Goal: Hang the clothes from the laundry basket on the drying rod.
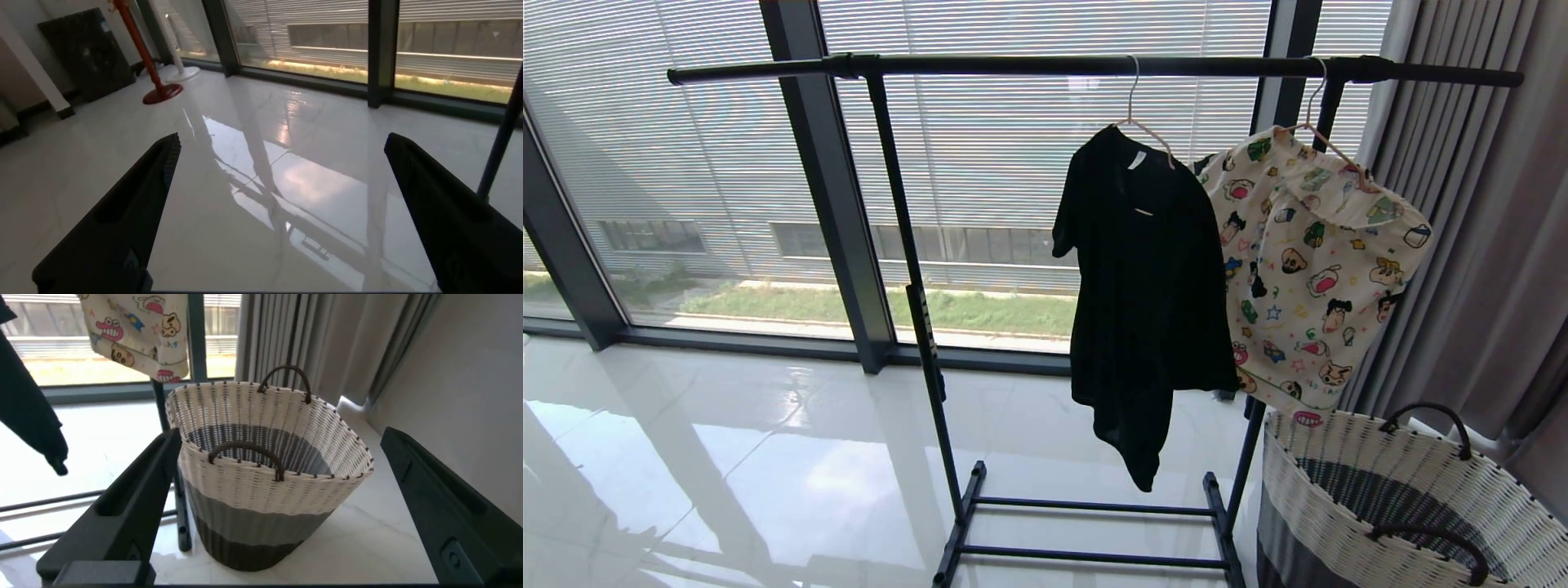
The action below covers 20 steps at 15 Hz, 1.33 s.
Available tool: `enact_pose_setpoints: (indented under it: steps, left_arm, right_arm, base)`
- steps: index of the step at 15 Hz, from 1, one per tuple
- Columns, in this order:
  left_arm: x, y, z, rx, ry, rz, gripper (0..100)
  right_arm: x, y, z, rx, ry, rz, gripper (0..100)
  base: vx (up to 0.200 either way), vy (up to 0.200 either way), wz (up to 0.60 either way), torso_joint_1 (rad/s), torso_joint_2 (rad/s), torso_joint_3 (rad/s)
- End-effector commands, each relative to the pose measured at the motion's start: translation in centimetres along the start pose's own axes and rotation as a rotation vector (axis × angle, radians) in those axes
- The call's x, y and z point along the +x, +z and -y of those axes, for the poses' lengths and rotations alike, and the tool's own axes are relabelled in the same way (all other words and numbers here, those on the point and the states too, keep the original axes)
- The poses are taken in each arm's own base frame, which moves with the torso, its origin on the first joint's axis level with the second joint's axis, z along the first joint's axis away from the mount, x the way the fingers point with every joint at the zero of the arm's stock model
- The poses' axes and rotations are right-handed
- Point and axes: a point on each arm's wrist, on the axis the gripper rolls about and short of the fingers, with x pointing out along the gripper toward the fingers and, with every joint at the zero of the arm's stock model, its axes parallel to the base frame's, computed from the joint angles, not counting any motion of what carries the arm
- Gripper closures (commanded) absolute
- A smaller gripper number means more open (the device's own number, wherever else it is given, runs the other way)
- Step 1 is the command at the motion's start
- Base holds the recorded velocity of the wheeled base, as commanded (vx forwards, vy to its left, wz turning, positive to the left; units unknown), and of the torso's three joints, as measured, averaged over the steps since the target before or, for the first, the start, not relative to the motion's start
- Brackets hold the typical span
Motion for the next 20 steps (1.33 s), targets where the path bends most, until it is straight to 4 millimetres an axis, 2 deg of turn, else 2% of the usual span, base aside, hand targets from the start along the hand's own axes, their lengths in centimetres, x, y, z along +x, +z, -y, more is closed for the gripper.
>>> enact_pose_setpoints:
  steps: [1,5,7,8,11,14,15,16,17,18,19,20]
  left_arm:
    - [0.02,0.01,0.01,-0.01,-0.002,-0.001,0]
    - [0.01,0.03,0.07,-0.011,-0.031,0.009,0]
    - [-0.01,0.13,0.37,-0.007,-0.164,0.05,0]
    - [-0.01,0.13,0.38,-0.01,-0.169,0.051,0]
    - [-0.01,-0.12,0.27,-0.171,-0.274,0.063,0]
    - [0.04,-0.07,0.52,-0.142,-0.497,0.107,0]
    - [0.05,-0.08,0.52,-0.153,-0.493,0.104,0]
    - [0.07,-0.19,0.51,-0.249,-0.476,0.064,0]
    - [0.08,-0.36,0.51,-0.316,-0.462,0.03,0]
    - [0.07,-0.36,0.54,-0.305,-0.474,0.033,0]
    - [0.05,-0.35,0.58,-0.272,-0.491,0.044,0]
    - [-0.05,-0.29,0.76,-0.188,-0.587,0.082,0]
  right_arm:
    - [0.01,-0.04,0.0,0.011,-0.003,0.0,0]
    - [0.02,-0.02,0.01,-0.027,-0.008,0.0,0]
    - [0.02,-0.01,0.08,-0.028,-0.038,0.001,0]
    - [0.02,-0.01,0.07,-0.036,-0.034,0.001,0]
    - [0.02,0.02,0.06,-0.056,-0.029,0.004,0]
    - [0.02,0.02,0.06,-0.049,-0.031,0.004,0]
    - [0.02,0.02,0.06,-0.05,-0.029,0.004,0]
    - [0.02,0.02,0.05,-0.056,-0.028,0.004,0]
    - [0.02,0.02,0.03,-0.046,-0.014,0.004,0]
    - [0.04,-0.04,-0.06,-0.01,0.049,-0.001,0]
    - [0.04,-0.07,-0.16,0.017,0.107,-0.006,0]
    - [0.0,-0.24,-0.41,0.058,0.221,-0.029,0]
  base:
    - [0.0,0.0,0.0,0.0,0.0,0.0]
    - [0.0,0.0,0.0,0.0,0.0,0.0]
    - [0.0,0.0,0.0,0.0,0.0,0.0]
    - [0.0,0.0,0.0,0.0,0.0,0.0]
    - [0.0,0.0,0.0,0.0,0.0,0.0]
    - [0.0,0.0,0.0,0.0,0.0,0.0]
    - [0.0,0.0,0.0,0.0,0.0,0.0]
    - [0.0,0.0,0.0,0.0,0.0,0.0]
    - [0.0,0.0,0.0,0.0,0.0,0.0]
    - [0.0,0.0,0.0,0.0,0.0,0.0]
    - [0.0,0.0,0.0,0.0,0.0,0.0]
    - [0.0,0.0,0.0,0.0,0.0,0.0]
